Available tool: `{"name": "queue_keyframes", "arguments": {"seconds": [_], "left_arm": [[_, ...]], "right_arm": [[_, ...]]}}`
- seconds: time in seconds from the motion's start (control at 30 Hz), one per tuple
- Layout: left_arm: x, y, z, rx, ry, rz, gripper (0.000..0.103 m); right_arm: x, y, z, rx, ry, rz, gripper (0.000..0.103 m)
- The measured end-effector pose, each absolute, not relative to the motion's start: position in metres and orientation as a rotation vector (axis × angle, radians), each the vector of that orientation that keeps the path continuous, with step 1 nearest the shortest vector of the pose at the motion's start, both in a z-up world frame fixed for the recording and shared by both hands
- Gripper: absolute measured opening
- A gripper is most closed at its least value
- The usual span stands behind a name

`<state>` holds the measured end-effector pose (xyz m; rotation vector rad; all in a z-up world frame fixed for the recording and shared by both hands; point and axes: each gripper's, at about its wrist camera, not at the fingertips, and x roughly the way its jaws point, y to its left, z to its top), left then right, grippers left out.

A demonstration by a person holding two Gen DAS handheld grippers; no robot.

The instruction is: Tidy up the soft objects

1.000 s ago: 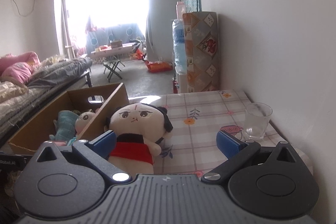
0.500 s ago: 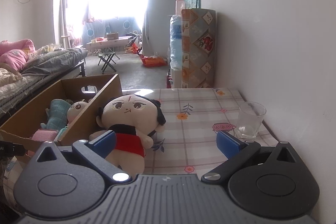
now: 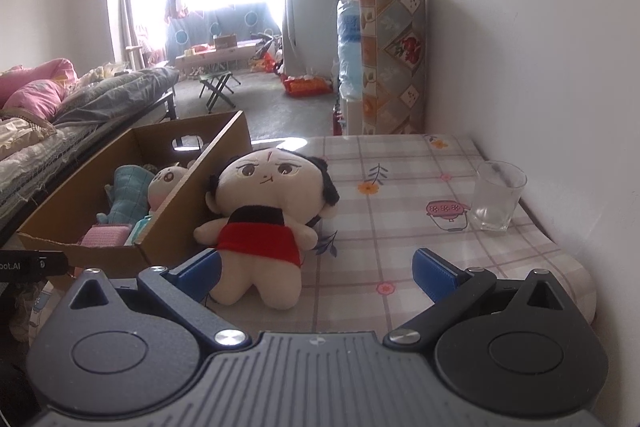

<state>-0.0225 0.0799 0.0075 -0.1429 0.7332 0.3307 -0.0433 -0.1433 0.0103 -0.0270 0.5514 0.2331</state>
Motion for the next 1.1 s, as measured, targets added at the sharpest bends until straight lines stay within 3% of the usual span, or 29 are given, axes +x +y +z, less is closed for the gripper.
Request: {"name": "queue_keyframes", "arguments": {"seconds": [1.1], "left_arm": [[-0.016,0.058,0.003,-0.094,0.764,0.244,0.103]], "right_arm": [[-0.048,-0.129,0.01,-0.134,0.571,0.22,0.103]]}}
